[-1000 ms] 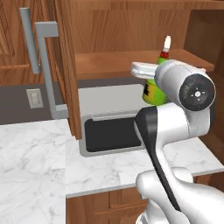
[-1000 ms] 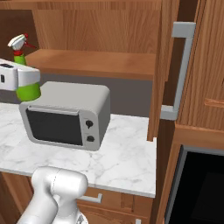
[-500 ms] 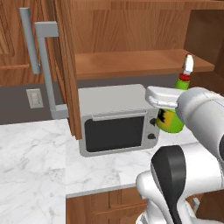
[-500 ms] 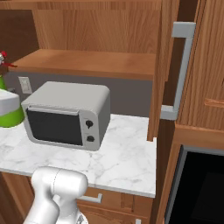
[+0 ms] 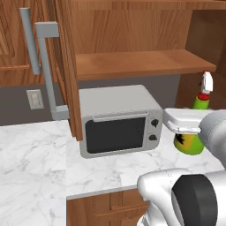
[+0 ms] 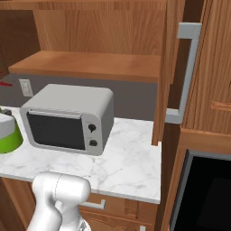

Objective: Locate and retrieve the spray and soap dispenser from the cabinet. Place them next to the sink.

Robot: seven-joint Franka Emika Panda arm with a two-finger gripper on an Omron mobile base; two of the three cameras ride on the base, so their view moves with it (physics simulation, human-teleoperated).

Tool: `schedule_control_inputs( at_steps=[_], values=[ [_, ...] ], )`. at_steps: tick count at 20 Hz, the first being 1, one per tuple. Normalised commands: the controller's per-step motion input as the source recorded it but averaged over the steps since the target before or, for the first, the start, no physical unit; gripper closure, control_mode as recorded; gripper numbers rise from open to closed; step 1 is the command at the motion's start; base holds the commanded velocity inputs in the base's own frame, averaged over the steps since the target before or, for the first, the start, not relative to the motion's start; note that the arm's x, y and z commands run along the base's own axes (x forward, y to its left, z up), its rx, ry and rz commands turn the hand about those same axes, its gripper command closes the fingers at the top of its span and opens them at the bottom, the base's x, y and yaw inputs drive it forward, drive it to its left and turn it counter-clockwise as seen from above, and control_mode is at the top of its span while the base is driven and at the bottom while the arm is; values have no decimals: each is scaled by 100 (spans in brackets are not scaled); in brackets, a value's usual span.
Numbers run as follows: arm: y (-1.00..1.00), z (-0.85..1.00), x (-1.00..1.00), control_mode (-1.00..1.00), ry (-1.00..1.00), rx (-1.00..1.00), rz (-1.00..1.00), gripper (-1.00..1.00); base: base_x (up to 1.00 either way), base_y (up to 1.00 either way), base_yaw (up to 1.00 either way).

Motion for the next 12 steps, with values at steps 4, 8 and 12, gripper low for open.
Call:
schedule_control_inputs(
  at_steps=[4,8,12],
  values=[
    [-9,-22,-18,-100,-5,-7,7,100,0,0,0],
    [0,0,-5,-100,0,0,1,100,0,0,0],
    [0,0,-17,-100,0,0,0,100,0,0,0]
  ],
)
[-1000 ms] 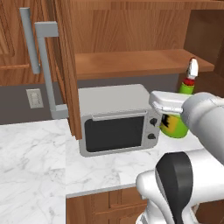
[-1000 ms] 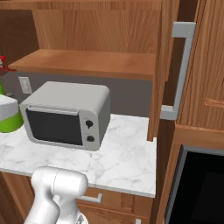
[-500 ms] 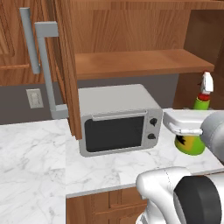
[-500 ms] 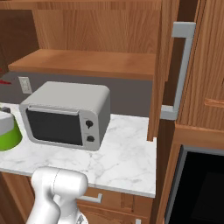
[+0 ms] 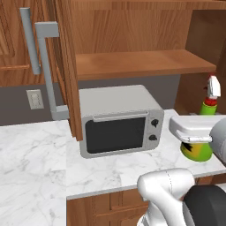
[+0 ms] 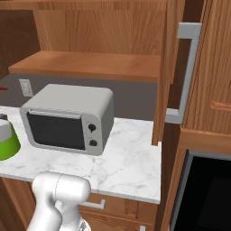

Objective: Locate and retrieve the spray and soap dispenser from the cabinet. Place them next to the sink.

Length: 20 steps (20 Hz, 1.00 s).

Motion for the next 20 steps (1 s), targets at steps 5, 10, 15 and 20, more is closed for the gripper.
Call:
schedule_control_inputs(
  at_steps=[5,10,15,20],
  values=[
    [0,-2,-22,100,0,0,0,100,-9,0,0],
    [0,0,0,100,0,0,0,100,-56,0,-1],
    [0,0,0,100,0,0,0,100,-48,5,-1],
    [0,0,0,100,0,0,0,100,-8,2,5]
  ],
)
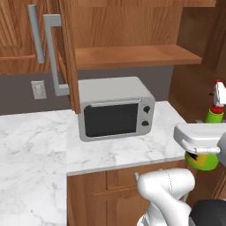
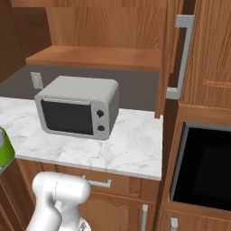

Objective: Locate and retrieve the spray and soap dispenser from the cabinet. Place them next to the sink.

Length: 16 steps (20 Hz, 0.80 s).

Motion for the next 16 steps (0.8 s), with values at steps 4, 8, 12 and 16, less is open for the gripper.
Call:
schedule_control_inputs(
  at_steps=[4,8,12,16],
  values=[
    [0,0,0,100,0,0,0,100,3,0,22],
    [0,0,0,100,0,0,0,100,4,14,33],
    [0,0,0,100,0,0,0,100,0,20,46],
    [0,0,0,100,0,0,0,100,0,1,50]
  ],
)
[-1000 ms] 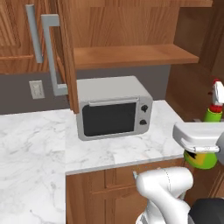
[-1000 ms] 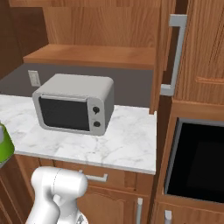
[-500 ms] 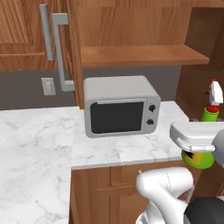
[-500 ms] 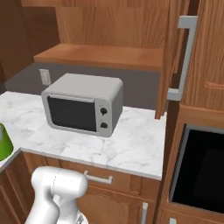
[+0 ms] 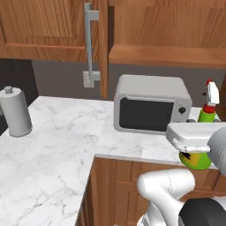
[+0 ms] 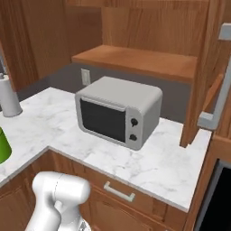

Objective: Locate and retrieve the spray and soap dispenser from the cabinet. Place them next to the sink.

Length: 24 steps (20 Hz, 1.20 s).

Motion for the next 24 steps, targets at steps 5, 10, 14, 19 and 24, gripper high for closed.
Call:
schedule_control_inputs(
  at_steps=[5,10,14,19,24],
  values=[
    [0,0,0,100,0,0,0,100,0,0,50],
    [0,0,0,100,0,0,0,100,0,1,50],
    [0,0,0,100,0,0,0,100,0,1,50],
    [0,0,0,100,0,0,0,100,0,1,50],
    [0,0,0,100,0,0,0,100,4,15,49]
  ],
)
